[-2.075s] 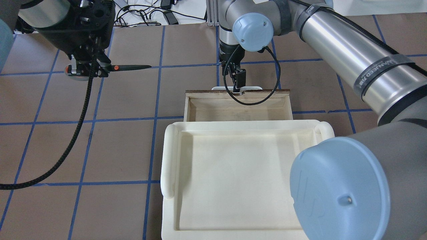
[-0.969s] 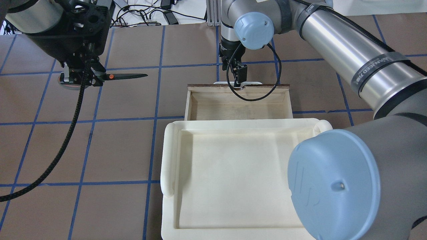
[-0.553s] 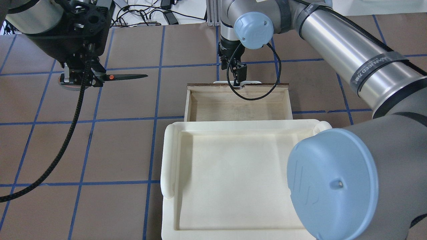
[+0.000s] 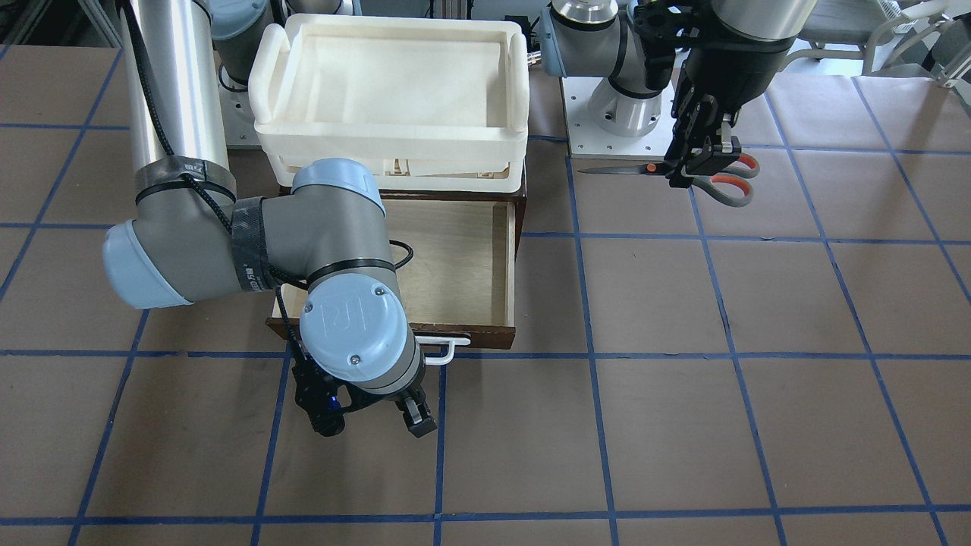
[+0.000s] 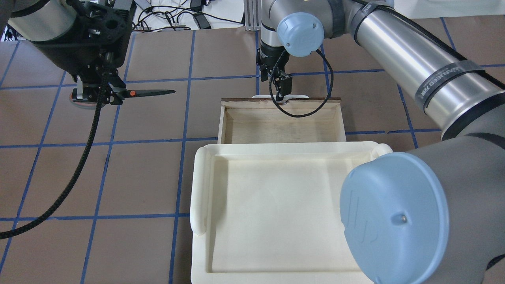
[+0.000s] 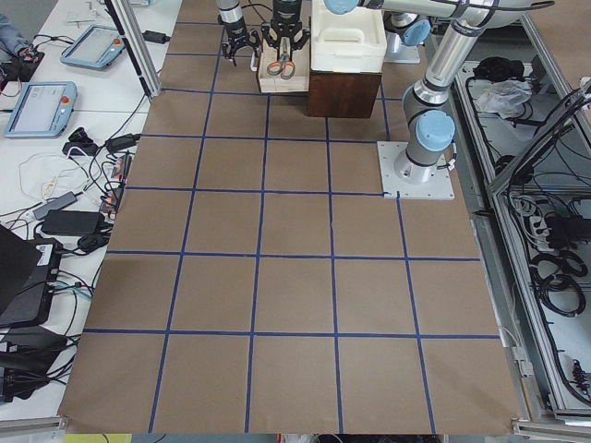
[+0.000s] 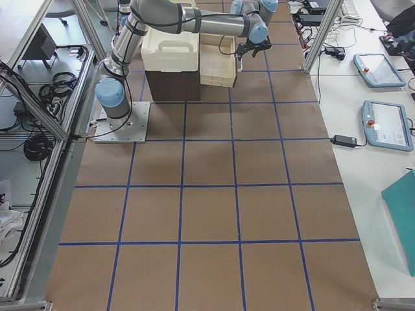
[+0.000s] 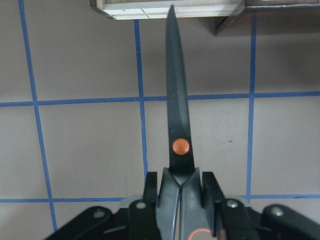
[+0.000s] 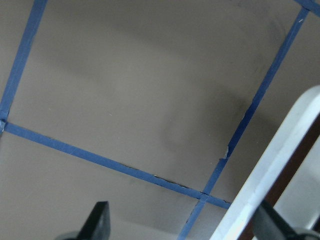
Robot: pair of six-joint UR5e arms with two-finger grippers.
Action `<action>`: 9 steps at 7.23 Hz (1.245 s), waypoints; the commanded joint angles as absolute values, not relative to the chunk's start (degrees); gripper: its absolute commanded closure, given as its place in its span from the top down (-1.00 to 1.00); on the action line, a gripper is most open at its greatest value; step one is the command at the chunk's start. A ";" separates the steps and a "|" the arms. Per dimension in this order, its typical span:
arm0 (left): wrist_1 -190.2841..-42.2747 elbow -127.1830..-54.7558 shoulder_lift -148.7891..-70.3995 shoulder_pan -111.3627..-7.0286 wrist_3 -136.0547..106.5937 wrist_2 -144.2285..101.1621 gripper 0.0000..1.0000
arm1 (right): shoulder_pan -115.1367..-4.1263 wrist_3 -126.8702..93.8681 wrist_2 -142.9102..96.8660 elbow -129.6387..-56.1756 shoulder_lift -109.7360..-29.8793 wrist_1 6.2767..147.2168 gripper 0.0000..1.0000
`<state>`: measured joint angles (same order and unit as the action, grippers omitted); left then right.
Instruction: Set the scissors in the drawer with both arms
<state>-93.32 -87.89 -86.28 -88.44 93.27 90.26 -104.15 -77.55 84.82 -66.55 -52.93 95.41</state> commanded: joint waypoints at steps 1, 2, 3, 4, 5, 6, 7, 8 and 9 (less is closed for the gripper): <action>-93.25 -87.89 -86.75 -88.85 92.64 90.26 -0.73 | -103.80 -71.94 86.74 -67.06 -57.37 93.52 1.00; -93.16 -87.89 -86.84 -88.94 92.38 89.92 -0.73 | -102.93 -65.11 89.36 -67.32 -59.57 93.52 1.00; -93.16 -87.89 -86.84 -89.12 91.94 90.17 -0.80 | -101.79 -51.38 93.21 -67.93 -61.50 94.30 1.00; -93.16 -87.89 -87.10 -89.38 89.41 89.91 -0.82 | -100.30 -43.24 95.34 -69.42 -64.13 94.31 1.00; -92.64 -87.89 -87.80 -90.78 85.64 89.48 -0.81 | -98.28 -41.15 95.62 -71.09 -66.77 94.31 1.00; -90.37 -87.80 -88.59 -93.84 82.30 89.47 -0.81 | -95.83 -36.78 95.62 -72.76 -69.32 94.13 1.00; -87.05 -87.80 -89.99 -96.48 79.22 89.30 -0.79 | -93.54 -29.17 94.84 -73.64 -71.78 94.22 1.00; -86.75 -87.80 -91.48 -99.64 76.23 89.73 -0.78 | -91.17 -21.78 94.75 -73.74 -73.02 94.39 1.00; -85.18 -87.72 -92.89 -102.71 74.03 89.82 -0.80 | -89.23 -17.53 94.57 -73.74 -74.43 94.31 1.00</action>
<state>-86.98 -87.78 -91.11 -98.87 77.25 89.64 -91.93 -24.45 94.82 -73.51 -72.48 94.31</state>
